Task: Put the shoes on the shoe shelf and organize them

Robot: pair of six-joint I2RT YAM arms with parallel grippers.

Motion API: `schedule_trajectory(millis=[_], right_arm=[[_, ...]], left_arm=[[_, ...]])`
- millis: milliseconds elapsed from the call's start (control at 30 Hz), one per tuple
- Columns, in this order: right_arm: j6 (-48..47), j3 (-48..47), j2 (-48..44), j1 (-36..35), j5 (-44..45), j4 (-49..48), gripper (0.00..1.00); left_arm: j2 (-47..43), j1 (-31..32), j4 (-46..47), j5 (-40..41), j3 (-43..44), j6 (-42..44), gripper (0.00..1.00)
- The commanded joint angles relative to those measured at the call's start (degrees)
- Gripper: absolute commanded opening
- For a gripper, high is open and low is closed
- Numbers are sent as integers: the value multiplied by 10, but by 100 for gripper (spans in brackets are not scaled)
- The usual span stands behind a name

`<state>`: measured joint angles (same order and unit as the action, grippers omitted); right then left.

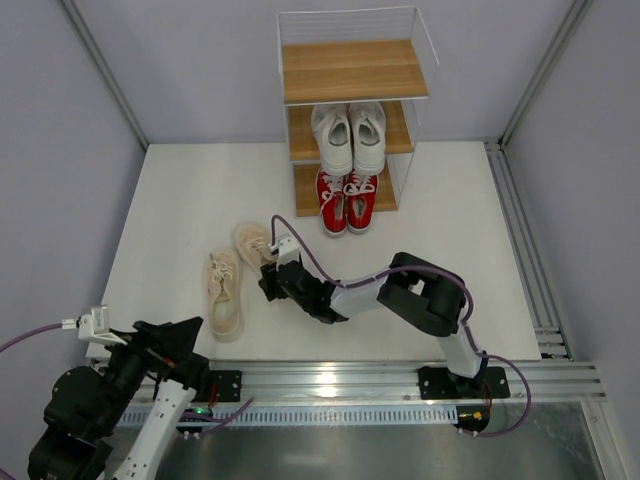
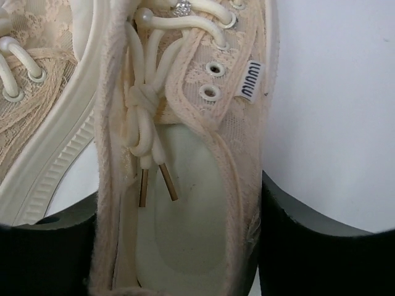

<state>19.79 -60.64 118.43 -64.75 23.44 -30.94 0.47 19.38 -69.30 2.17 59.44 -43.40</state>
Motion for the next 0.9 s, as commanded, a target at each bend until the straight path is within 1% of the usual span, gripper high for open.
schedule_trajectory(millis=[0,33,67,100,233,267,367,400,467,500,567,700,867], right_arm=[[53,46,-18,-1,4,92,38],[52,50,-32,0,0,97,28],[49,54,-38,-1,-5,104,10],[50,64,-46,-1,-5,107,4],[46,97,-102,-1,-7,112,4],[45,104,-139,0,-6,119,4],[29,123,-202,-1,3,145,4],[20,130,-246,-1,5,151,4],[10,132,-287,-1,15,183,4],[-2,131,-326,-1,20,194,4],[-8,131,-361,-1,26,222,4],[-19,139,-454,-1,29,252,4],[-30,139,-531,-1,41,290,4]], left_arm=[[-31,0,7,2,0,10,100],[-31,0,12,0,-3,9,100],[-31,0,13,-1,-6,9,100],[-31,-1,14,-2,-6,9,100],[-31,-1,19,-7,-10,4,100],[-31,-1,21,-8,-10,4,100],[-30,-1,22,-9,-9,2,100],[-30,0,23,-9,-10,2,100],[-30,0,26,-10,-12,0,100],[-30,-1,30,-13,-12,-1,100],[-30,-1,32,-14,-14,-3,100],[-31,-1,41,-20,-20,-9,100],[-30,0,45,-20,-22,-12,100]])
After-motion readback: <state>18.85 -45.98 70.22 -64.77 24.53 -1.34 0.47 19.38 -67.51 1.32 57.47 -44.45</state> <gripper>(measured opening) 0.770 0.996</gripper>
